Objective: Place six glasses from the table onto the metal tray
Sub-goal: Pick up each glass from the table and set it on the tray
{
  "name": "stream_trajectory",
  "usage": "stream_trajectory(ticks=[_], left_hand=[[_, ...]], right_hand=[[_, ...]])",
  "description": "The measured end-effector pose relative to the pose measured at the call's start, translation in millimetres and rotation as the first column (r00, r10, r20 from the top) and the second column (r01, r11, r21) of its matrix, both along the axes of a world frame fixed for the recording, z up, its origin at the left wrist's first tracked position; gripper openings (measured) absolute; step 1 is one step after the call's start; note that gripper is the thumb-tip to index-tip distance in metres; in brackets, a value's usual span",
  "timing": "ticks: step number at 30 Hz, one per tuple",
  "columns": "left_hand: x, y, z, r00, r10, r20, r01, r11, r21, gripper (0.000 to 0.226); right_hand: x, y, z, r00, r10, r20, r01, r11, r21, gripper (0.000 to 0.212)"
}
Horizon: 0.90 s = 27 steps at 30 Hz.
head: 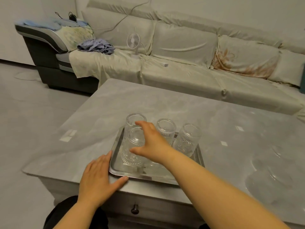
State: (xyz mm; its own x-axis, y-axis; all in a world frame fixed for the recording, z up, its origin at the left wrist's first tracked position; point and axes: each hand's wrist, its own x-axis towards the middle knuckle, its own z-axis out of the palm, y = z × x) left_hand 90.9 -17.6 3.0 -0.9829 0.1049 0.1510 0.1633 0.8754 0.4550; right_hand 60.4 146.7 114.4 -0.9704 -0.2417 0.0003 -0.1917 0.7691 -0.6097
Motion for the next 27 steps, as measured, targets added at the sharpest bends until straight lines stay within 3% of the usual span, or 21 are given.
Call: stream_trajectory(ticks=[18,20,23,27], left_hand=[[4,0,6,1.000,-0.009,-0.006,0.009,1.000,0.027,0.115],[10,0,7,0.999,-0.023,0.022,0.023,0.999,0.034,0.099],[26,4,13,0.998,-0.055,0.017,0.055,0.998,0.012,0.075],[50,29,24,0.975,-0.217,-0.045,0.214,0.975,-0.063,0.076]], right_hand=[[15,4,-23,0.999,-0.032,-0.033,0.034,0.997,0.062,0.075],[28,22,-22,0.996,-0.028,-0.079,0.037,0.993,0.110,0.073],[45,60,-17,0.987,-0.098,-0.130,0.118,0.981,0.154,0.069],[58,115,-11,0.929,-0.316,-0.194,0.352,0.917,0.188,0.061]])
